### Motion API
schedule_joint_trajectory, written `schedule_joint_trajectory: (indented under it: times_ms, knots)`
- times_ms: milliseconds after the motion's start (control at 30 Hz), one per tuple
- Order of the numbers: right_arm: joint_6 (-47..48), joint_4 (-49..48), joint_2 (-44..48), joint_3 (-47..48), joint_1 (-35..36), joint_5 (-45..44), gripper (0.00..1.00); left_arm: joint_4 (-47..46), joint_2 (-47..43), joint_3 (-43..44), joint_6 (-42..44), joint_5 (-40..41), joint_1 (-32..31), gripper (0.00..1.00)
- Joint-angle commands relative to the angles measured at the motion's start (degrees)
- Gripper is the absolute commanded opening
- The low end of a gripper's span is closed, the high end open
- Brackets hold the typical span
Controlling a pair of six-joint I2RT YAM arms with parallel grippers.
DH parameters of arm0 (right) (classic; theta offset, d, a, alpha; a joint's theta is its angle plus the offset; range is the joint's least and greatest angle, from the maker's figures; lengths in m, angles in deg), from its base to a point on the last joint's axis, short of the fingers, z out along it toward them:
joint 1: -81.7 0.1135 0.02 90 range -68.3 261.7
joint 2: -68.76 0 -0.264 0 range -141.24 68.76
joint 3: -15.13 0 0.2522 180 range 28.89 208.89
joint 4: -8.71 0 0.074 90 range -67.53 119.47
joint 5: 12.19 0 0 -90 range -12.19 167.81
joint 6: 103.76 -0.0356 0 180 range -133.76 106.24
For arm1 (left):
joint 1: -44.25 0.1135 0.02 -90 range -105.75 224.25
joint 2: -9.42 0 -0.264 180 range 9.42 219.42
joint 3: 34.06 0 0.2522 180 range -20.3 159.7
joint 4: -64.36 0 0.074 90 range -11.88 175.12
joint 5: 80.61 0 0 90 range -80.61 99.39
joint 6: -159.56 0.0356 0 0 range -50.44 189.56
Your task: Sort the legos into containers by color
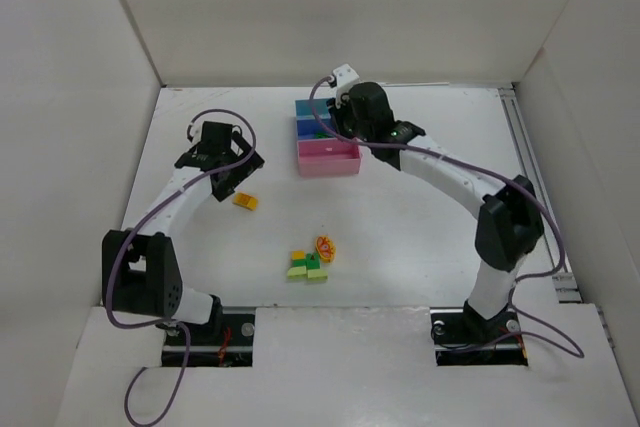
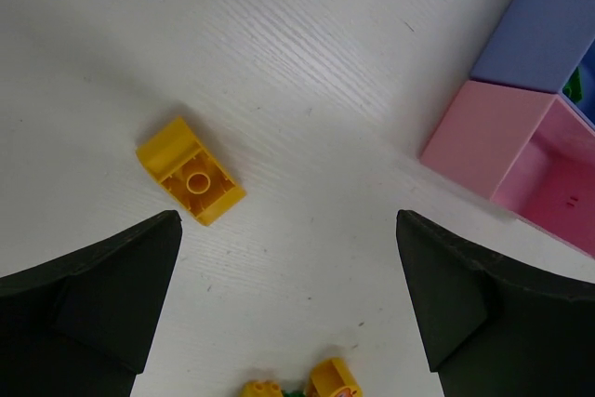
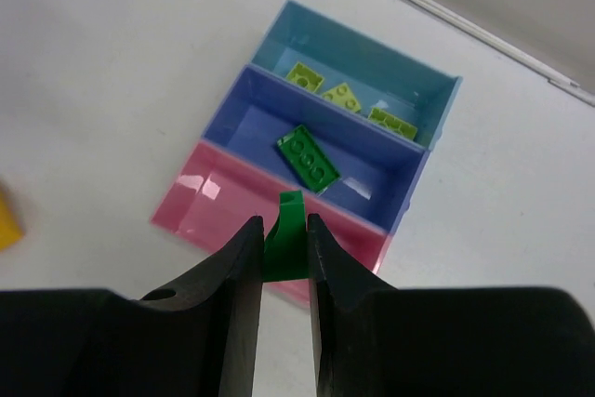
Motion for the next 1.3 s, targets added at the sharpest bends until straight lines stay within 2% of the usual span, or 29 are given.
schedule_joint_trajectory:
  times_ms: [0,200,467,633,967,1267]
  knots:
    - [3.71,-1.79,-5.68,7.13,-1.93,3.29,0.07,0.02,1.92,2.89,1.45,0.26,0.47,1.0]
    - [4.94,0.04,-14.9,15.84,-3.08,3.29,0.09,0.55,5.53,5.43,2.06,0.26,0.99,1.0]
    - [4.94,1.81,-20.11,19.45,-3.7,4.52,0.13,0.47,6.76,5.0,1.01,0.26,0.99,1.0]
    - [4.94,3.21,-22.03,19.98,-3.7,5.05,0.25,0.46,7.29,4.47,-0.14,0.79,0.99,1.0]
    - [5.99,5.59,-18.44,19.98,-3.7,5.58,0.48,0.46,7.29,1.92,-2.42,1.31,0.99,1.0]
    - [6.0,5.07,-9.14,13.22,-3.7,5.05,0.5,0.99,7.29,-2.21,-5.23,1.32,0.99,1.0]
